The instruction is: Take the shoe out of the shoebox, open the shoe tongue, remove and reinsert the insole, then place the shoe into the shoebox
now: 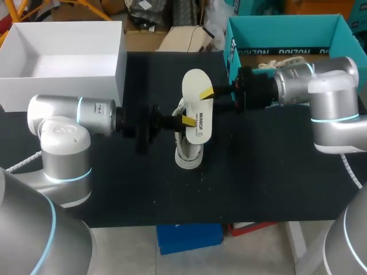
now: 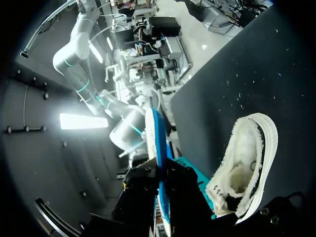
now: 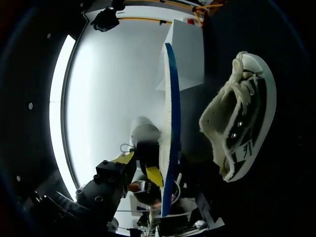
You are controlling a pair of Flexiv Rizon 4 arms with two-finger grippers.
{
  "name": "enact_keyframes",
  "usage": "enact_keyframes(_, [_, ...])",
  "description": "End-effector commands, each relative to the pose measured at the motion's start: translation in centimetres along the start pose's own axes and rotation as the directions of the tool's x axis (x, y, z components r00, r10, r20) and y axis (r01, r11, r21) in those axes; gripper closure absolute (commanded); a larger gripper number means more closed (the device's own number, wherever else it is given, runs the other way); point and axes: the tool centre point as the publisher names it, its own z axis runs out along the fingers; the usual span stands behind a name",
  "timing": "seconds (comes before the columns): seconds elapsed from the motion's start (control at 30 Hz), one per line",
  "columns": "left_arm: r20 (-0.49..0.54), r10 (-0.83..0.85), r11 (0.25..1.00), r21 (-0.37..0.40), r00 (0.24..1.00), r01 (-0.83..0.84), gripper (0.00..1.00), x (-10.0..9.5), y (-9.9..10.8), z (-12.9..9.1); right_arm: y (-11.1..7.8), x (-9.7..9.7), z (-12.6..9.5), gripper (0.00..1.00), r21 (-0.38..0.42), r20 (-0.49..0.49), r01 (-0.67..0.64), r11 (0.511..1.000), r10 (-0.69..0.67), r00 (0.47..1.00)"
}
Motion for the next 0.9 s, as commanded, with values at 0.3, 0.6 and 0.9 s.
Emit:
enact_keyframes(0.3, [-0.002,0.002,1.000,-0.002,1.000,-0.002,1.00,0.0,0.0,0.1,0.6,0.0,1.4,0.56,0.012,0.008,0.004,1.000,-0.004,1.000])
enact_keyframes(0.6, [-0.002,0.002,1.000,-0.002,1.000,-0.002,1.00,0.0,0.0,0.1,1.4,-0.1,1.6,0.65,0.018,0.010,0.006,1.000,-0.006,1.000])
enact_keyframes(0.9, [-0.002,0.002,1.000,-0.002,1.000,-0.002,1.00,0.0,0.0,0.1,1.3,-0.5,1.5,0.82,0.016,0.011,-0.003,1.000,0.003,1.000])
